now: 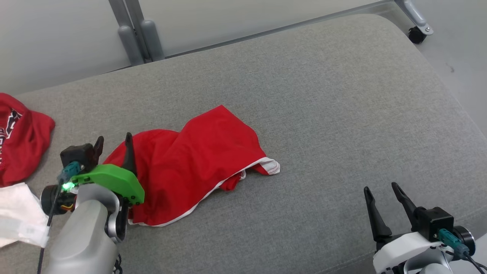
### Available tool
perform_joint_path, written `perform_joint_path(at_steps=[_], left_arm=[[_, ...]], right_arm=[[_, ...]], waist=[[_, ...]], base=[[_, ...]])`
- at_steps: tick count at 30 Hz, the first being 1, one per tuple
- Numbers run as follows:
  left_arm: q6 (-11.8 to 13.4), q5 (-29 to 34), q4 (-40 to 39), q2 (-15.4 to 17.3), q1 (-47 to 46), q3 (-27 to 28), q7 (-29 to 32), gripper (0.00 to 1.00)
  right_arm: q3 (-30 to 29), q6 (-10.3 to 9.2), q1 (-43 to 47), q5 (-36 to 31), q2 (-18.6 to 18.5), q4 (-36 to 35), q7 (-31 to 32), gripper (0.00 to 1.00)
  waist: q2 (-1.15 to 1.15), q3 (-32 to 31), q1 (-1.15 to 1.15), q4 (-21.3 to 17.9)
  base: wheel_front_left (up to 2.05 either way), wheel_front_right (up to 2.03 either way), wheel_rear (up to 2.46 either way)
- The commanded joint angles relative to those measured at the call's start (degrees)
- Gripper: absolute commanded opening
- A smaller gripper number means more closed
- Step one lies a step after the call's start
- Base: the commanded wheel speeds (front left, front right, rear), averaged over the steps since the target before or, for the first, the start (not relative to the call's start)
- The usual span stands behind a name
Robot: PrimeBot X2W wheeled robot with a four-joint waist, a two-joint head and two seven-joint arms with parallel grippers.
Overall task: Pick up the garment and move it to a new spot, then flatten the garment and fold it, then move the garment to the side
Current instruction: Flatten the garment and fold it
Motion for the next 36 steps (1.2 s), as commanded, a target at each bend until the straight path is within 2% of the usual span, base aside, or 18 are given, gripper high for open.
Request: perform_joint_path(at_steps=[1,5,9,14,21,24,36], left_arm=[[0.75,-0.58,-1.82,-0.26,2.27,1.55,-0.85,1.00],[1.16,1.43,-15.33,-1.48,9.78,8.04,-1.15,1.00],[0.85,5.51,-29.29,-4.77,21.03,15.16,-1.12,1.00],[-1.47,11.36,-39.87,-8.90,33.45,20.46,-1.13,1.00],[-5.33,18.88,-43.67,-10.38,42.20,21.46,-1.14,1.00],[-6.21,18.95,-44.42,-10.46,43.94,21.01,-1.14,1.00],[-7.31,18.80,-43.49,-10.45,45.40,20.73,-1.14,1.00]], right_arm=[[-0.57,-0.07,0.78,-0.37,0.02,-0.35,-0.17,1.00],[-1.22,-0.06,1.67,-1.03,-0.36,-1.17,-0.17,1.00],[-1.42,-0.07,2.83,-1.53,-1.47,-2.20,-0.17,1.00],[-2.56,-0.07,3.96,-1.99,-2.62,-3.65,-0.17,1.00],[-3.98,-0.07,4.16,-2.41,-2.36,-4.51,-0.17,1.00],[-3.75,-0.07,4.35,-2.66,-2.04,-3.91,-0.17,1.00],[-3.72,-0.06,4.47,-2.93,0.12,-2.82,-0.17,1.00]], waist=[[0.00,-0.94,0.00,0.96],[0.00,-2.44,0.00,2.81],[0.00,-4.22,0.00,4.54],[0.00,-6.27,0.00,6.99],[0.00,-7.27,0.00,9.49],[0.00,-7.58,0.00,10.30],[0.00,-7.60,0.00,11.63]], base=[[0.00,0.00,0.00],[0.00,0.00,0.00],[0.00,0.00,0.00],[0.00,0.00,0.00],[0.00,0.00,0.00],[0.00,0.00,0.00],[0.00,0.00,0.00]])
